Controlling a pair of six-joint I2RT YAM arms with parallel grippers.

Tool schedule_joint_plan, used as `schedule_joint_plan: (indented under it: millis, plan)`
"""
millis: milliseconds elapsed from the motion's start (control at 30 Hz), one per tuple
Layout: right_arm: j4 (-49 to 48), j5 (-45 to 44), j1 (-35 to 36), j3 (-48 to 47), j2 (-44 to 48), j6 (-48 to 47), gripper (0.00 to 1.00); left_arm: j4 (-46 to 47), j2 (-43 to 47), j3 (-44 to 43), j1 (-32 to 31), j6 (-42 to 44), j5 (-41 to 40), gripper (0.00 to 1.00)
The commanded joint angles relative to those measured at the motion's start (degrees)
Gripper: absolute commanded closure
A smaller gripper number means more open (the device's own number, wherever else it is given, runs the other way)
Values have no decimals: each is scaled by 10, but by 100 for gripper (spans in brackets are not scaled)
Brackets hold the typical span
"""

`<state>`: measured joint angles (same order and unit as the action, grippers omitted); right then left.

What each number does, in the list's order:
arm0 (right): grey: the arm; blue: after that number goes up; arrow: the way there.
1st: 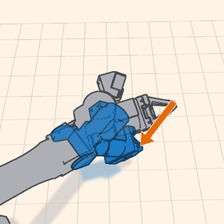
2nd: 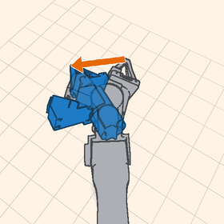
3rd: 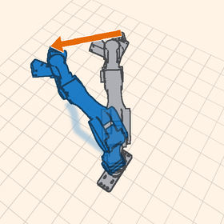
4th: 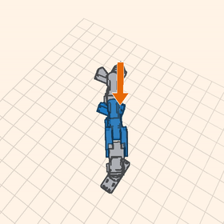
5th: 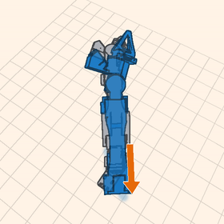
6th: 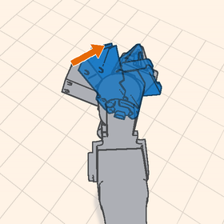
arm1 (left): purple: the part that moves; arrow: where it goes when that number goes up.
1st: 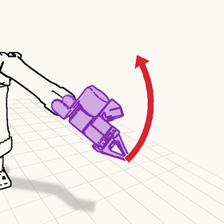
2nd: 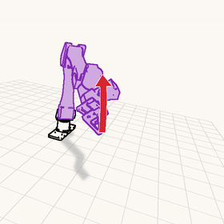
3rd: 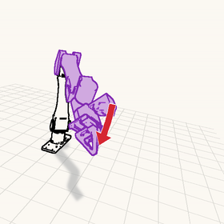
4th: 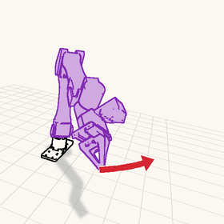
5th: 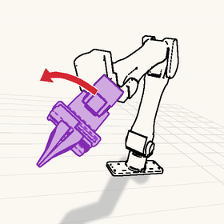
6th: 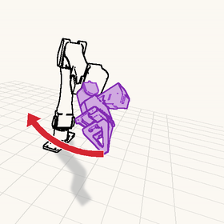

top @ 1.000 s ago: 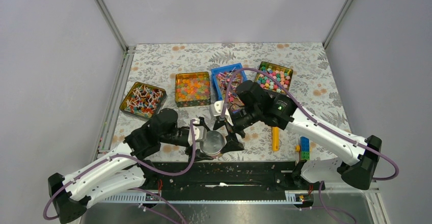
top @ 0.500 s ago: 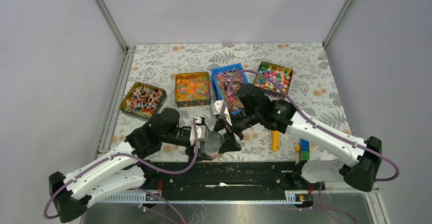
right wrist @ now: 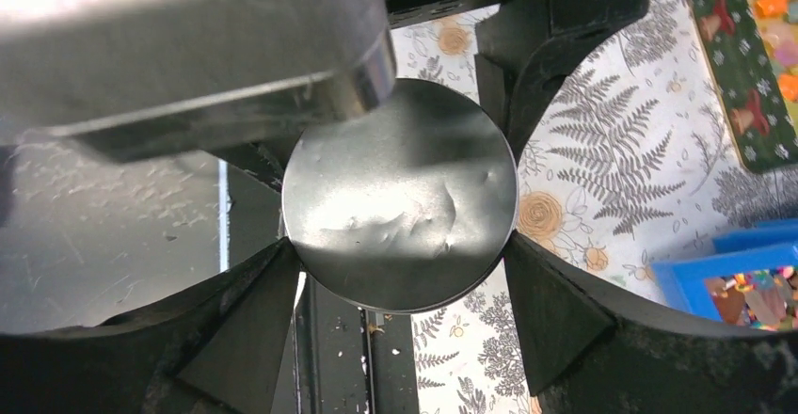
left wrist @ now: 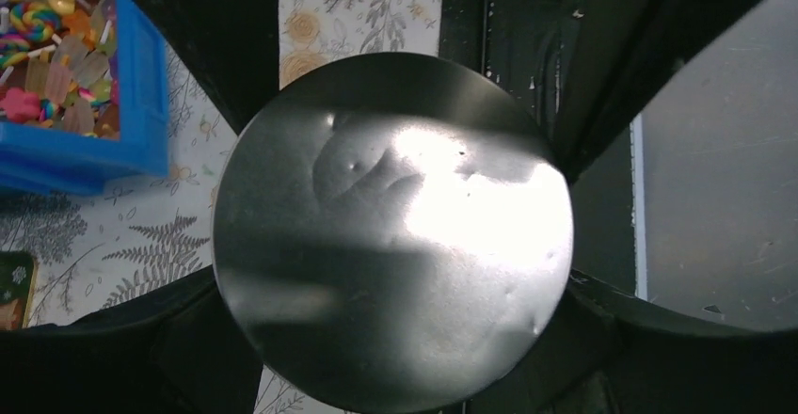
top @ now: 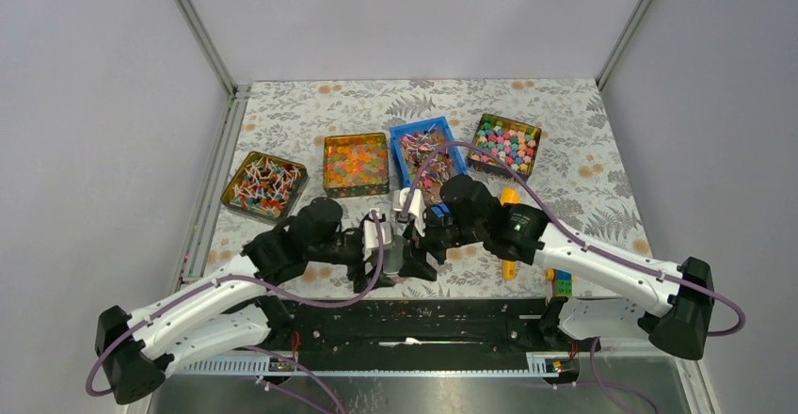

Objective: Pack the candies
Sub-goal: Screw the bottle lid onto the packing bottle.

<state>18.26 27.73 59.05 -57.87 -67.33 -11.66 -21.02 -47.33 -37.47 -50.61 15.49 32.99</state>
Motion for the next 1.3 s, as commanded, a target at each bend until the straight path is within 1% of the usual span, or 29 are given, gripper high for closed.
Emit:
schedule_joint_plan:
  millis: [0,133,233,367,467,533,567,633,733,933,1067,1200,1267]
  plan:
    - [-111,-88,30,6,-26,62,30,172,-7,-51,-2,-34,-44,65]
    - [-116,-115,36,1,-35,79,31,191,-12,-53,-1,-41,-57,66]
    - [-129,-117,37,8,-32,81,28,203,-15,-52,-2,-48,-60,66]
    - [-137,-129,37,21,-19,78,17,203,-12,-45,-2,-52,-58,66]
    - [-120,-144,36,29,0,55,9,189,2,-33,-2,-49,-57,66]
    - [-111,-135,35,40,20,29,2,172,13,-27,-2,-44,-55,66]
    - [-109,-123,35,46,31,12,1,162,18,-24,-2,-39,-52,66]
    - [-100,-80,24,54,57,-17,1,138,26,-21,-1,-30,-45,66]
    - [-69,-12,-9,54,87,-43,0,105,37,-17,-2,-17,-25,66]
    - [-7,101,-69,24,122,-116,0,87,43,-10,-1,-1,34,65]
    - [19,179,-78,-21,97,-144,1,94,34,-14,-1,4,76,65]
    - [12,232,-77,-48,60,-145,0,98,20,-23,-2,7,103,65]
    - [11,243,-77,-58,41,-146,0,101,15,-27,-2,6,108,65]
